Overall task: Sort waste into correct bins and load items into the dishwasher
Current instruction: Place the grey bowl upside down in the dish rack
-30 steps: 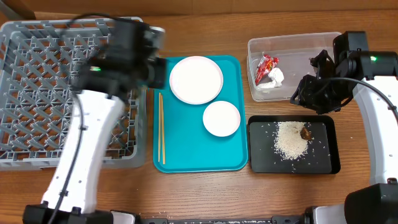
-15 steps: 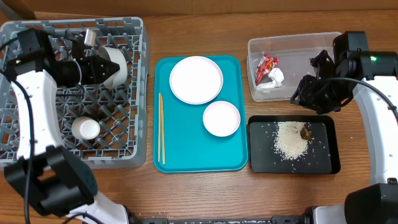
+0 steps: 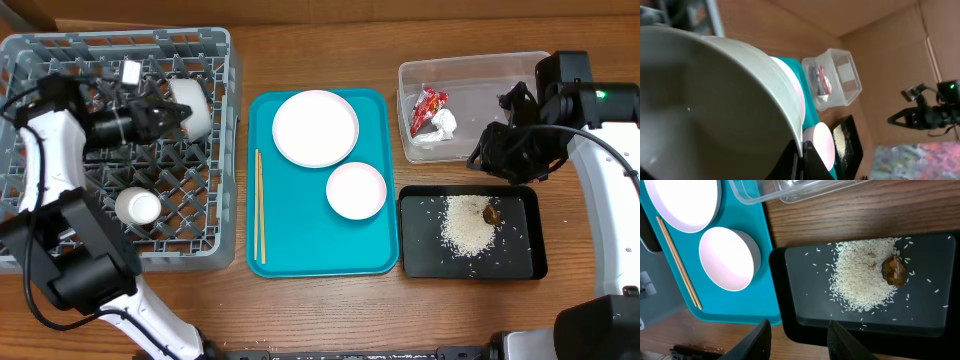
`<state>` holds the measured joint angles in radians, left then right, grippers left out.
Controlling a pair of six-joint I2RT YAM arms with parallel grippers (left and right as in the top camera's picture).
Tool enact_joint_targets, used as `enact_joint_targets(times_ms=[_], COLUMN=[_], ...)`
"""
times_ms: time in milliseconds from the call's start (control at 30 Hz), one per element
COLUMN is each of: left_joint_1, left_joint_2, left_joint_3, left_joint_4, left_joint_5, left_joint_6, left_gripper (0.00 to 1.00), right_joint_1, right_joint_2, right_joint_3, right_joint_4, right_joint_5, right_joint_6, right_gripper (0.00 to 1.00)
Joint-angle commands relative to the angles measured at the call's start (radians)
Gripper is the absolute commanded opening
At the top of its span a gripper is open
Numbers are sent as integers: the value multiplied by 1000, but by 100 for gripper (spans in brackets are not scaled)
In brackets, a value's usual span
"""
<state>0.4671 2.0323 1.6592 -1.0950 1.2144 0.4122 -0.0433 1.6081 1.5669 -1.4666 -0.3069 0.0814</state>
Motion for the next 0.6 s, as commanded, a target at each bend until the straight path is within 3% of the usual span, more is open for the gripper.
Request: enact_joint_targets(times_ms=[0,100,200,367,567], left_joint_1=[79,109,127,149,162], left_joint_2=[45,45,45,43,8], left_joint_3=[3,3,3,4,24], left_joint_4=[-20,-38,-65,-107,-185], left_joint_5=[-60,-111,-173,-175,-139], left_joint_6=[22,22,21,-1,-1], left_gripper=[4,7,20,54,76], right_joint_1=[4,4,4,4,4], right_joint_2=[-18,-18,-18,-18,-18], right_joint_3=[6,6,6,6,6], right_joint_4=[1,2,2,1,-6], right_joint_5=[7,8,8,8,17], right_joint_6=[-4,-4,-4,-4,-4], right_gripper=[39,39,39,39,39])
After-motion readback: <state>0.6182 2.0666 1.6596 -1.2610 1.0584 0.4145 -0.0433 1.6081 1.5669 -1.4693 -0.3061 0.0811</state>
